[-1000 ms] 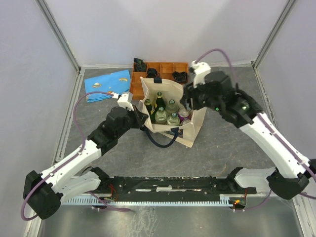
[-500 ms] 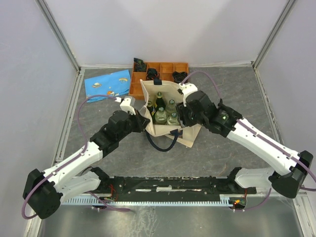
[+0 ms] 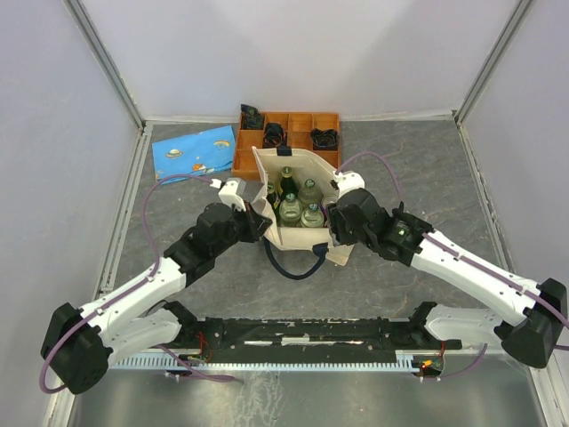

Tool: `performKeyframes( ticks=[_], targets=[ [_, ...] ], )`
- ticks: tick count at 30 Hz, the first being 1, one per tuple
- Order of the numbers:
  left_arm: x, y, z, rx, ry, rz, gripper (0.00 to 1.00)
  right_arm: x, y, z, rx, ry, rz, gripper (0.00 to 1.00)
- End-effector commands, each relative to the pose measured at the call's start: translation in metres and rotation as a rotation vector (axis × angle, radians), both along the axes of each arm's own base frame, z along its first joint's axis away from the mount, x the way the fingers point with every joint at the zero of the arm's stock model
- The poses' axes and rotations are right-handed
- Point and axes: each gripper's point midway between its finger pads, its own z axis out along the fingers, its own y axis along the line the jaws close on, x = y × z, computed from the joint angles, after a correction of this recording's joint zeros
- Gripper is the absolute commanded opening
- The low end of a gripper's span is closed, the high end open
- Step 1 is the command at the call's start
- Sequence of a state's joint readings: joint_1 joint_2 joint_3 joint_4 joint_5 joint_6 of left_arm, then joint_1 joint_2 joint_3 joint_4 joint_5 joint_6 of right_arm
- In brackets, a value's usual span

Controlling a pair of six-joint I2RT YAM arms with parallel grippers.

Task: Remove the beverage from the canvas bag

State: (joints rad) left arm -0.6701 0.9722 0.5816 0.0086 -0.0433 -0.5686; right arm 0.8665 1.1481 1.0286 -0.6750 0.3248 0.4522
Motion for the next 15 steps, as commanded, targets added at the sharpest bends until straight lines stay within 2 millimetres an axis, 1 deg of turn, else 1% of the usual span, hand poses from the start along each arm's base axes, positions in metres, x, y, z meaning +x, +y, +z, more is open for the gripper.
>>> performKeyframes(
  ticks=[1, 3, 5, 12, 15],
  targets=[
    [-0.019, 0.017, -0.051, 0.109, 0.135, 0.014, 0.03, -0.012, -0.021, -0.046, -0.131, 0.095, -0.032, 0.57],
    [-0.02, 0.022, -0.06, 0.13, 0.146, 0.03, 0.03, -0.014, -0.024, -0.06, -0.165, 0.129, -0.038, 0.57],
    [-0.021, 0.025, -0.067, 0.143, 0.155, 0.043, 0.03, -0.017, -0.027, -0.068, -0.184, 0.15, -0.05, 0.57],
    [-0.022, 0.031, -0.08, 0.182, 0.171, 0.055, 0.03, -0.022, -0.039, -0.088, -0.234, 0.185, -0.098, 0.56],
    [-0.021, 0.031, -0.08, 0.187, 0.168, 0.053, 0.03, -0.022, -0.036, -0.091, -0.235, 0.198, -0.095, 0.55]
  ],
)
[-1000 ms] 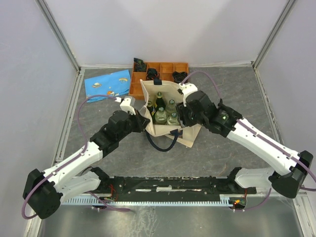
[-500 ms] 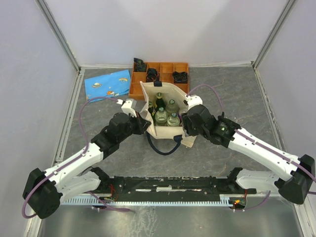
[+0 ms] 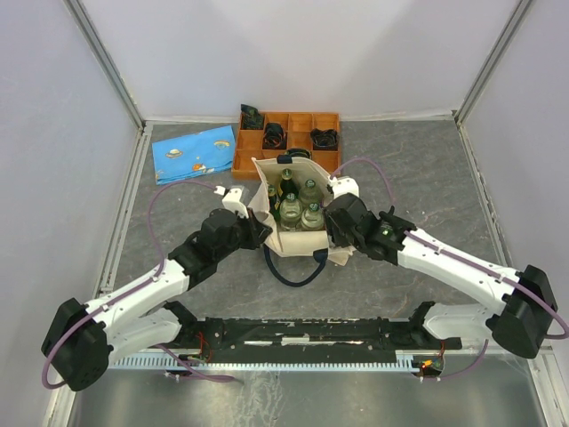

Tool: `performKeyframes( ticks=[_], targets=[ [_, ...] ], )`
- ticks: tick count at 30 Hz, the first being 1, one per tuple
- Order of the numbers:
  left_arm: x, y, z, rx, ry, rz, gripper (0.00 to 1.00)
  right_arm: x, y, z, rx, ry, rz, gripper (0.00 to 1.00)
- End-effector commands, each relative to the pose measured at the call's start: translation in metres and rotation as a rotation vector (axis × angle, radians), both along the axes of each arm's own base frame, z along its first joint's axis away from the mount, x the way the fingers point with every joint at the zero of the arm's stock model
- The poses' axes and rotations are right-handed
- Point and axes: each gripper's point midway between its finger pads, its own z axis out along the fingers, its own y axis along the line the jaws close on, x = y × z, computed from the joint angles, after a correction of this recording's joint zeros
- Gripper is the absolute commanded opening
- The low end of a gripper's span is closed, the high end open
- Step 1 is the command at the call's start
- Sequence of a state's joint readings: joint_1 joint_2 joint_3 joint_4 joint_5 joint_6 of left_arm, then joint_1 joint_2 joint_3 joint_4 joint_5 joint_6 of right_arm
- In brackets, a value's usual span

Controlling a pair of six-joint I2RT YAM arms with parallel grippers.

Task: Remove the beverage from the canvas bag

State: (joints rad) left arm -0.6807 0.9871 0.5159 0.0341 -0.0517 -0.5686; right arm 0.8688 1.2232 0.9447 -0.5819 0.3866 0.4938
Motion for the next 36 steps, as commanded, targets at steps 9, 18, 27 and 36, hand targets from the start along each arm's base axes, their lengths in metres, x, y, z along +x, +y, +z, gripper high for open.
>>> performKeyframes(
  ticks=[9, 18, 27, 36],
  targets=[
    [-0.012, 0.026, -0.049, 0.154, 0.121, 0.044, 0.03, -0.001, 0.013, 0.005, 0.008, 0.023, 0.077, 0.76],
    [-0.015, 0.026, -0.061, 0.179, 0.147, 0.032, 0.03, 0.029, 0.047, 0.018, 0.055, -0.051, 0.097, 0.77],
    [-0.015, 0.026, -0.069, 0.199, 0.161, 0.02, 0.03, 0.048, 0.061, 0.035, 0.074, -0.122, 0.084, 0.76],
    [-0.018, 0.026, -0.071, 0.202, 0.167, 0.011, 0.03, 0.065, 0.07, 0.05, 0.081, -0.183, 0.065, 0.7]
  ],
)
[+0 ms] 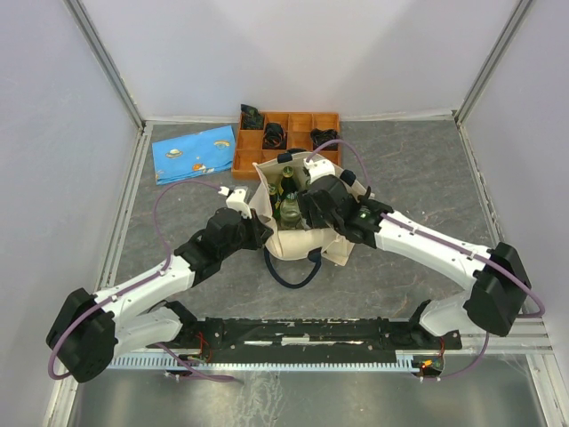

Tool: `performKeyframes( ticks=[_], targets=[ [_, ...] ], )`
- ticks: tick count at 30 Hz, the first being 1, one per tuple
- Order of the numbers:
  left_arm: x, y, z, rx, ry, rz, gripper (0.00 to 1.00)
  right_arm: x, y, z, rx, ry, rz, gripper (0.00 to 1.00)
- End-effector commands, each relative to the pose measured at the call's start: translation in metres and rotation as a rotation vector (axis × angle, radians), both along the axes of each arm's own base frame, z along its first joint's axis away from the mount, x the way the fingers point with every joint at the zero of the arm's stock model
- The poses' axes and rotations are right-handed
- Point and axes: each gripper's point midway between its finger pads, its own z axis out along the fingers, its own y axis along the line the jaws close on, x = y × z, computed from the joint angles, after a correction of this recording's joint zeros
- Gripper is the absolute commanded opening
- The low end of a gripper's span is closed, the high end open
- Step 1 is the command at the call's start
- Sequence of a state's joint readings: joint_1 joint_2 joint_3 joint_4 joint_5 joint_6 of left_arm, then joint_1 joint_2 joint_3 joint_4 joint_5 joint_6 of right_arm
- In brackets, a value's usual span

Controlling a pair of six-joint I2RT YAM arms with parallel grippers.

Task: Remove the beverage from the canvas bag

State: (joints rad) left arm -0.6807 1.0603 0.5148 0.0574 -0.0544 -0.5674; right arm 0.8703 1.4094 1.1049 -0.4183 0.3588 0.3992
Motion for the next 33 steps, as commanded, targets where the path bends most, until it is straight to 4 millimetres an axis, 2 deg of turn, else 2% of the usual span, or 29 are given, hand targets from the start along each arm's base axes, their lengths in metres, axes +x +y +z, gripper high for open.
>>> performKeyframes(
  ticks=[1, 6, 16, 23, 28, 31, 33],
  targets=[
    [-0.021, 0.028, -0.052, 0.167, 0.126, 0.008, 0.03, 0.02, 0.013, 0.025, 0.033, -0.085, -0.023, 0.67],
    [-0.021, 0.028, -0.051, 0.167, 0.125, 0.006, 0.03, 0.027, 0.015, 0.022, 0.023, -0.098, -0.039, 0.59],
    [-0.019, 0.027, -0.05, 0.172, 0.118, 0.003, 0.03, 0.03, 0.011, 0.012, -0.005, -0.1, -0.065, 0.56],
    [-0.02, 0.028, -0.049, 0.182, 0.116, -0.002, 0.03, 0.034, 0.013, 0.008, -0.014, -0.101, -0.069, 0.5],
    [-0.018, 0.029, -0.047, 0.189, 0.107, -0.001, 0.03, 0.031, 0.013, -0.004, -0.014, -0.078, -0.075, 0.45],
    [-0.016, 0.028, -0.047, 0.19, 0.105, -0.003, 0.03, 0.031, 0.013, -0.009, -0.019, -0.071, -0.077, 0.35],
    [-0.016, 0.027, -0.047, 0.189, 0.106, -0.004, 0.03, 0.031, 0.012, -0.012, -0.023, -0.067, -0.081, 0.23]
  ],
)
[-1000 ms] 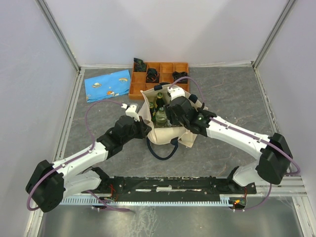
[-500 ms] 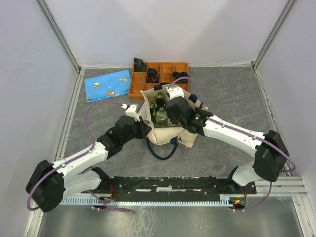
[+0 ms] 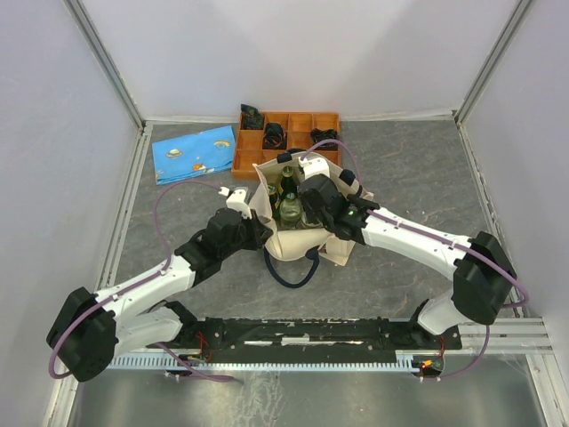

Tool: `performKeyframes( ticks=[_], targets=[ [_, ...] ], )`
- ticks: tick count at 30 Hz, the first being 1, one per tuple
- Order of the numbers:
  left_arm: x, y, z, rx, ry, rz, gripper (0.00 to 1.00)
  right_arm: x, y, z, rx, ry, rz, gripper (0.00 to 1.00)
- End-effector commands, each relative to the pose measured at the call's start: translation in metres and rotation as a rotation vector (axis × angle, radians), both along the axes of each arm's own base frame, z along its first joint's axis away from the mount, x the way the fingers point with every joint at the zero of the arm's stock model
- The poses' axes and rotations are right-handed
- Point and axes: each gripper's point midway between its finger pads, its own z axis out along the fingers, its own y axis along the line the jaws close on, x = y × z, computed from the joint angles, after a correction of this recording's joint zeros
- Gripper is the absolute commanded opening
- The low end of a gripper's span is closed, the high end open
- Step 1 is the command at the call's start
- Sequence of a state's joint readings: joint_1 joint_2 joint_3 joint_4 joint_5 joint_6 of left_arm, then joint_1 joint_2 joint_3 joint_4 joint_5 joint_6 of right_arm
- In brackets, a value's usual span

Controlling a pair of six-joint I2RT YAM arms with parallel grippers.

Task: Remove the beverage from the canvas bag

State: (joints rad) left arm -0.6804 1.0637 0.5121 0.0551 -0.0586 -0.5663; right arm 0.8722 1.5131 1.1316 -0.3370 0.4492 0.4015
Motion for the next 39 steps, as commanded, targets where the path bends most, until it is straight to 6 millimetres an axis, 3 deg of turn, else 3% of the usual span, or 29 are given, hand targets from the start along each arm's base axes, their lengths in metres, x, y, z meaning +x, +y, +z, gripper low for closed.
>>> performKeyframes(
  ticks=[1, 2, 3, 7, 16, 26, 32, 36, 39],
  targets=[
    [-0.016, 0.026, -0.044, 0.181, 0.102, -0.009, 0.03, 0.006, 0.004, 0.0, 0.006, -0.019, -0.016, 0.15],
    [-0.017, 0.026, -0.045, 0.182, 0.103, -0.009, 0.03, 0.006, 0.003, -0.001, 0.0, -0.017, -0.019, 0.04],
    [-0.017, 0.026, -0.045, 0.181, 0.101, -0.009, 0.03, 0.007, 0.002, -0.002, -0.006, -0.015, -0.026, 0.0],
    [-0.017, 0.027, -0.044, 0.184, 0.097, -0.009, 0.03, 0.009, 0.0, 0.009, -0.016, -0.04, -0.021, 0.0],
    [-0.018, 0.028, -0.045, 0.189, 0.094, -0.014, 0.03, 0.016, 0.008, 0.103, 0.028, -0.206, 0.055, 0.0],
    [-0.016, 0.026, -0.043, 0.181, 0.093, -0.009, 0.03, -0.004, 0.006, 0.206, 0.071, -0.332, 0.083, 0.0],
    [-0.017, 0.025, -0.046, 0.176, 0.109, -0.011, 0.03, -0.02, -0.018, 0.292, 0.105, -0.489, 0.043, 0.0],
    [-0.018, 0.025, -0.046, 0.169, 0.112, -0.006, 0.03, -0.027, -0.053, 0.347, 0.139, -0.605, -0.034, 0.0],
    [-0.018, 0.026, -0.046, 0.16, 0.109, 0.003, 0.03, -0.028, -0.089, 0.371, 0.1, -0.682, -0.16, 0.0]
  ],
)
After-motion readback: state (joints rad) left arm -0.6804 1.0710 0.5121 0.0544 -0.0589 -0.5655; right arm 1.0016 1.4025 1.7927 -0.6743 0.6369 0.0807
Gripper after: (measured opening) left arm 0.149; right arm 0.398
